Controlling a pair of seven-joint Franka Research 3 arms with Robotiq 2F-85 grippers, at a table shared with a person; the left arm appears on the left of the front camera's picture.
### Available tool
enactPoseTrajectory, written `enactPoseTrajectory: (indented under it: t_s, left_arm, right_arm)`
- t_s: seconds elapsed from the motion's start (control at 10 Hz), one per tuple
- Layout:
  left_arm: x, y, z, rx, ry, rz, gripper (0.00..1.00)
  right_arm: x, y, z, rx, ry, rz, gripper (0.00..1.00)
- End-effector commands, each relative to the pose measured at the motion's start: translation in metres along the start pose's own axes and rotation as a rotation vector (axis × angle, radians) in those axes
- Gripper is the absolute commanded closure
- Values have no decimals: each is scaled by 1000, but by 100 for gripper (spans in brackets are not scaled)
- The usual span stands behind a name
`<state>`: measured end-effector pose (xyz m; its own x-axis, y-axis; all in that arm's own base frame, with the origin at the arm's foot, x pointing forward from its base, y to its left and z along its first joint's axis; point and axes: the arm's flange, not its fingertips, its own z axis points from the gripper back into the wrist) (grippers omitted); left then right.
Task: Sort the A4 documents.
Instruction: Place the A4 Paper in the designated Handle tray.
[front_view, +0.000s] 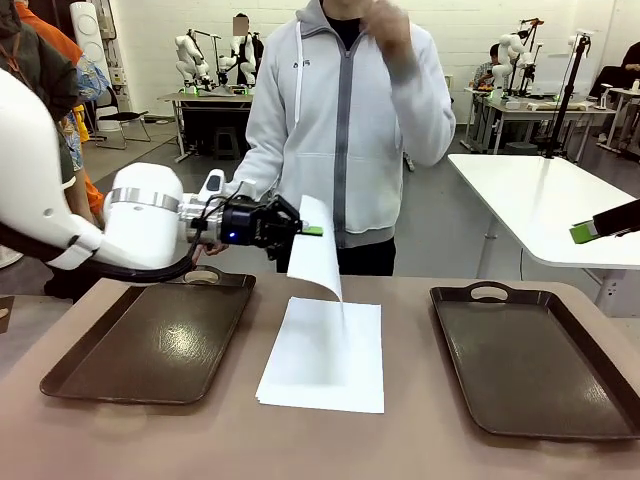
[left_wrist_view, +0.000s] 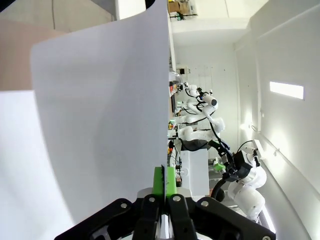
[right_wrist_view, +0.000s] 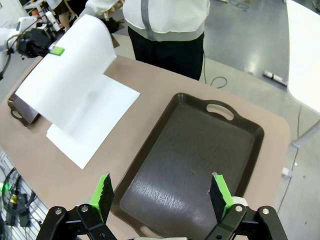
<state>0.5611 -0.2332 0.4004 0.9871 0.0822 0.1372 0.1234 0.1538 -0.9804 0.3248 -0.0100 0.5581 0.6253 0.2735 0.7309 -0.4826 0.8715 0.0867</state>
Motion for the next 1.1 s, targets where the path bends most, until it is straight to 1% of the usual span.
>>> enactPoseTrajectory:
  t_s: [0.0,0.1,0.2,0.5,0.6,0.7,0.9,1.0]
  left_arm:
    - [37,-1,9,38,90,-4,99]
    - [41,-5,25,72,136,-12,99]
    - [38,-9,35,108,177,-11,99]
    - [13,-25,63,196,206,19,99]
    - [2,-29,72,235,203,25,99]
    - [-6,-30,85,267,179,28,99]
    - [-18,-30,114,346,90,37,99]
    - [-21,-27,126,393,62,25,99]
  right_arm:
    - [0,-1,-1,13,-4,-2,0]
    - [0,-1,-1,13,-4,-2,0]
    - [0,-1,-1,13,-4,-2,0]
    - [0,-1,-1,13,-4,-2,0]
    - [0,-1,-1,13,-4,-2,0]
    - [0,-1,-1,13,-4,-2,0]
    - [0,-1,-1,13,-4,-2,0]
    - [0,-1,-1,13,-4,-2,0]
